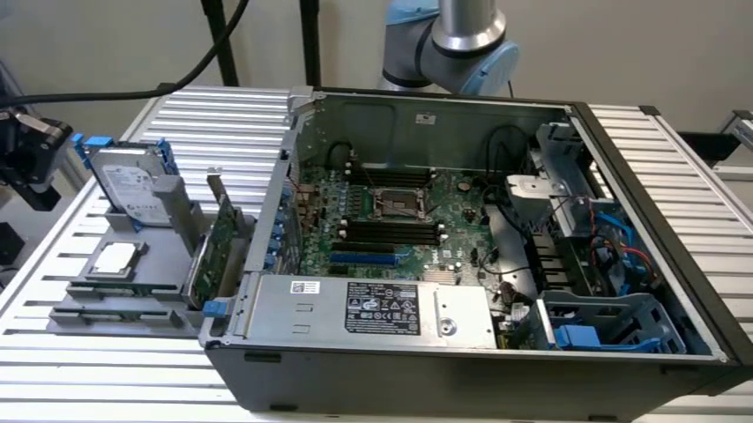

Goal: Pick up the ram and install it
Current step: 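Pick up the ram and move it above insertion slot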

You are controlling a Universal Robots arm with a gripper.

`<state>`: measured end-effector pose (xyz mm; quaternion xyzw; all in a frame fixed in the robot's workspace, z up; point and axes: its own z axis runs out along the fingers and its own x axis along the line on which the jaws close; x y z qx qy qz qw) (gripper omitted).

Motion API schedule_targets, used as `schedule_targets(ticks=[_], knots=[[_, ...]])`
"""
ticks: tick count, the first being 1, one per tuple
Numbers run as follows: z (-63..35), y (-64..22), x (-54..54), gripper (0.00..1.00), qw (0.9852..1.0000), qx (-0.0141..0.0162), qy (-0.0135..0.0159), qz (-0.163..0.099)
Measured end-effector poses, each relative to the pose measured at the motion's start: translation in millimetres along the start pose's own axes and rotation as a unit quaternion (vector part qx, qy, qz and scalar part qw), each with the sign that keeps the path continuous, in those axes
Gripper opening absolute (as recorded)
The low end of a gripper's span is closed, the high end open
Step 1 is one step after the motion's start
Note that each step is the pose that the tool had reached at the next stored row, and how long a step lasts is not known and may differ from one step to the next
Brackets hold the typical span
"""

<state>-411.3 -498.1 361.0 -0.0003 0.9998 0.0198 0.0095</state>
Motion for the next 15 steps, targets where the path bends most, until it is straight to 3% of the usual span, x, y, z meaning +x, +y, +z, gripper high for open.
schedule_targets(ticks=[4, 7, 11, 15], knots=[[1.5, 0.0, 0.1, 0.0, 0.9993, -0.0007, 0.0015, -0.036], [2.7, -0.1, 0.1, 0.0, 0.998, -0.0012, 0.0025, -0.064], [4.3, -0.2, 0.1, 0.0, 0.995, -0.0019, 0.004, -0.1], [5.7, -0.2, 0.1, 0.0, 0.9907, -0.0026, 0.0054, -0.136]])
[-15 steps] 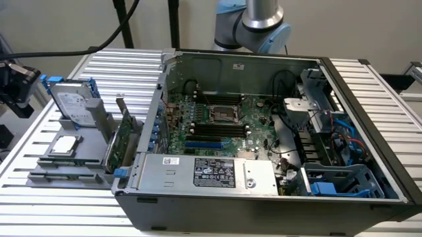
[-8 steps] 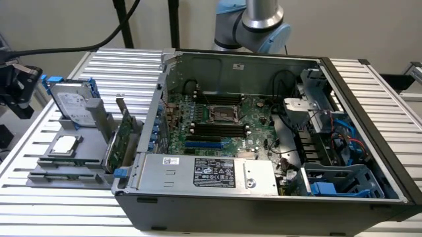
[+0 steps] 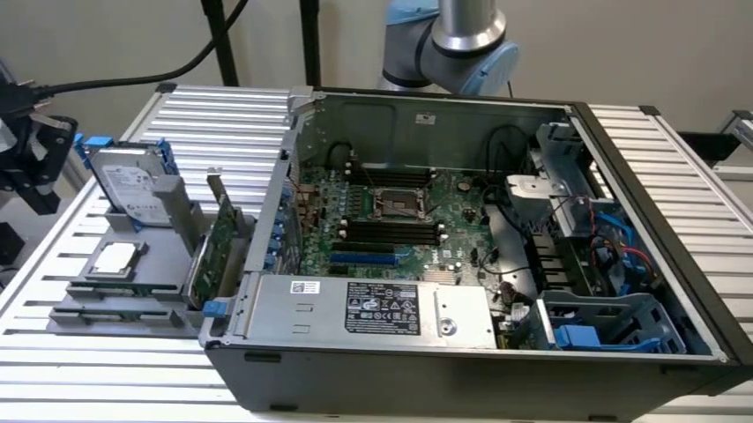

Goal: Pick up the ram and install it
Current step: 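Pick up the ram and move it above insertion slot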

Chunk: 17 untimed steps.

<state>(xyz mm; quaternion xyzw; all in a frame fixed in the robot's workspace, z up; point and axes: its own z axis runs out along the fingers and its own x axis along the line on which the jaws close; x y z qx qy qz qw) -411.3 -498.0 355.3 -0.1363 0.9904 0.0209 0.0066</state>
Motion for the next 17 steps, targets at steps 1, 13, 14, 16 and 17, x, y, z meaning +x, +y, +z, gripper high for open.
schedule_targets(ticks=[1, 13, 14, 16, 17], knots=[[0.4, 0.0, 0.0, 0.0, 1.0, -0.0002, 0.0003, -0.009], [6.0, -0.2, 0.1, 0.0, 0.993, -0.0022, 0.0046, -0.118], [6.5, -0.3, 0.1, 0.0, 0.9919, -0.0024, 0.005, -0.127], [7.5, -0.3, 0.1, 0.0, 0.9894, -0.0027, 0.0058, -0.145], [8.1, -0.3, 0.1, 0.0, 0.988, -0.0029, 0.0061, -0.154]])
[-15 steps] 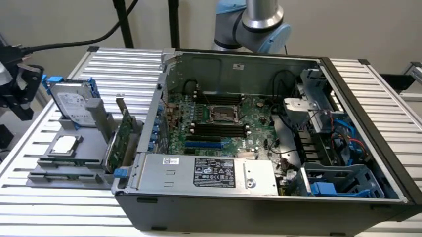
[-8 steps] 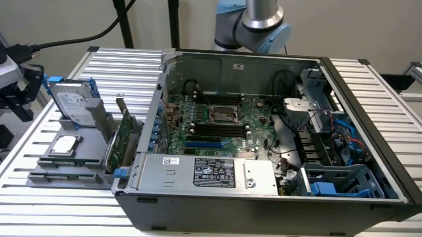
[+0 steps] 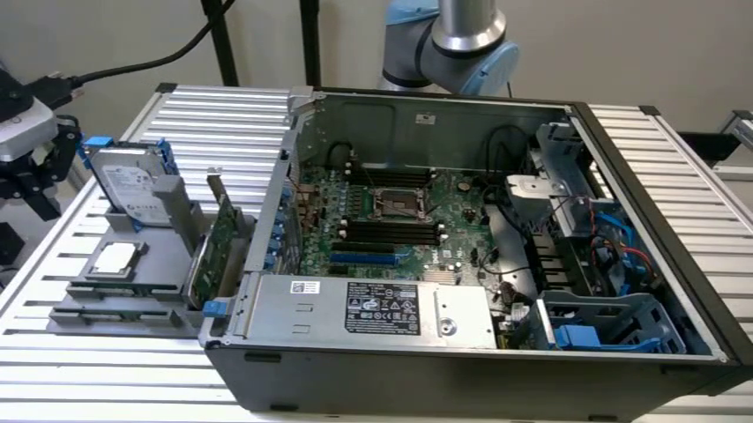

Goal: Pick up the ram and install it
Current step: 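Pick up the ram and move it above insertion slot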

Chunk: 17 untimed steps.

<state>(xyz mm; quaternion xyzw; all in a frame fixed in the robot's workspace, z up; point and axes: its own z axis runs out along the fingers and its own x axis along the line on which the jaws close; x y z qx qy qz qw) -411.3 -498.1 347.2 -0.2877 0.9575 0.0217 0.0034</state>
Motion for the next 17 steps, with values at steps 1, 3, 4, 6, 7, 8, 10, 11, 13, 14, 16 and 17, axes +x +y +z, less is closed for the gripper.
schedule_targets(ticks=[1, 3, 4, 6, 7, 8, 10, 11, 13, 14, 16, 17], knots=[[0.5, 0.0, 0.0, 0.0, 1.0, -0.0002, 0.0004, -0.009], [1.5, -0.1, 0.0, 0.0, 0.9996, -0.0005, 0.0011, -0.027], [2.1, -0.1, 0.1, 0.0, 0.9994, -0.0007, 0.0014, -0.036], [3.2, -0.1, 0.1, 0.0, 0.9985, -0.001, 0.0021, -0.054], [3.9, -0.1, 0.1, 0.0, 0.998, -0.0012, 0.0025, -0.063], [4.5, -0.2, 0.1, 0.0, 0.9974, -0.0014, 0.0029, -0.072], [5.7, -0.2, 0.1, 0.0, 0.9959, -0.0017, 0.0036, -0.091], [6.4, -0.2, 0.1, 0.0, 0.995, -0.0019, 0.0039, -0.099], [7.5, -0.3, 0.2, 0.0, 0.9931, -0.0022, 0.0047, -0.117], [8.2, -0.3, 0.2, 0.0, 0.992, -0.0024, 0.0051, -0.126], [9.6, -0.4, 0.2, 0.0, 0.9895, -0.0027, 0.0057, -0.145], [10.3, -0.4, 0.2, 0.0, 0.9881, -0.0029, 0.0061, -0.154]])
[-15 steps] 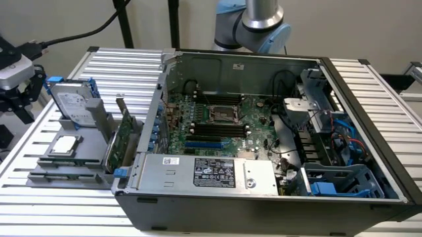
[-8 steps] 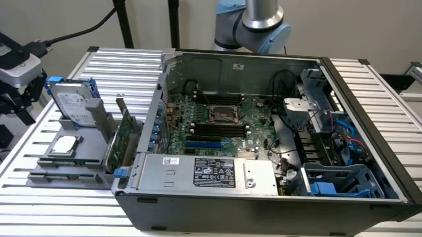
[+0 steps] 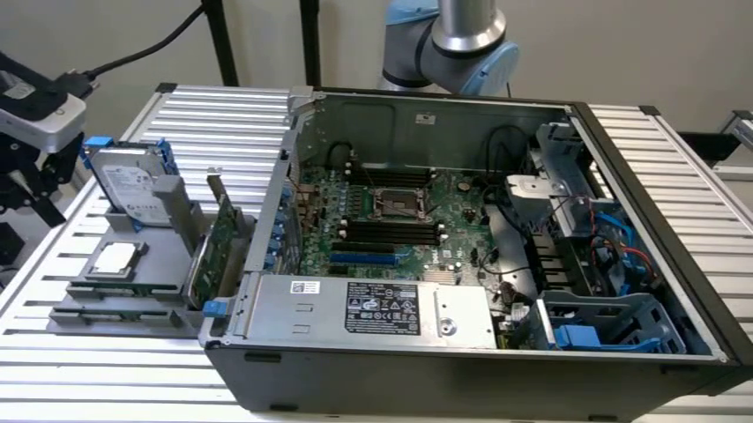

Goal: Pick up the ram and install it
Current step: 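Pick up the ram and move it above insertion slot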

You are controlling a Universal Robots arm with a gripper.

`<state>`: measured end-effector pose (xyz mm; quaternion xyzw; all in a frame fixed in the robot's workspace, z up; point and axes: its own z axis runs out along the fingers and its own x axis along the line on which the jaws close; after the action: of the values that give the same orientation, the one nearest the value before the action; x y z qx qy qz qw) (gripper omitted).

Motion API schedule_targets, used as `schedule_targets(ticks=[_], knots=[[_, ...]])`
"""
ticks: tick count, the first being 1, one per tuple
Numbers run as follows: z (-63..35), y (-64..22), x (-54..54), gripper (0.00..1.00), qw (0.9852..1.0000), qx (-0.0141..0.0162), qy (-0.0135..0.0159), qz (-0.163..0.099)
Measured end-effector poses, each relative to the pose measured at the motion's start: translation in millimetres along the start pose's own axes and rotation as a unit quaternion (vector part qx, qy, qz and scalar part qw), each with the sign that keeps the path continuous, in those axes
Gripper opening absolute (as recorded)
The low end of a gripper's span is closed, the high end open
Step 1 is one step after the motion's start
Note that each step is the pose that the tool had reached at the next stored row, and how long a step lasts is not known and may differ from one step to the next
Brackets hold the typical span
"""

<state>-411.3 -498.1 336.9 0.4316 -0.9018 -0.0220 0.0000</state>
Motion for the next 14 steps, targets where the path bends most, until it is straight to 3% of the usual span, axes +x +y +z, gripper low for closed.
schedule_targets(ticks=[6, 10, 14], knots=[[4.2, -0.2, 0.1, 0.0, 0.9985, -0.001, 0.0021, -0.054], [7.1, -0.3, 0.1, 0.0, 0.9959, -0.0017, 0.0036, -0.09], [9.9, -0.4, 0.2, 0.0, 0.9919, -0.0024, 0.005, -0.127]])
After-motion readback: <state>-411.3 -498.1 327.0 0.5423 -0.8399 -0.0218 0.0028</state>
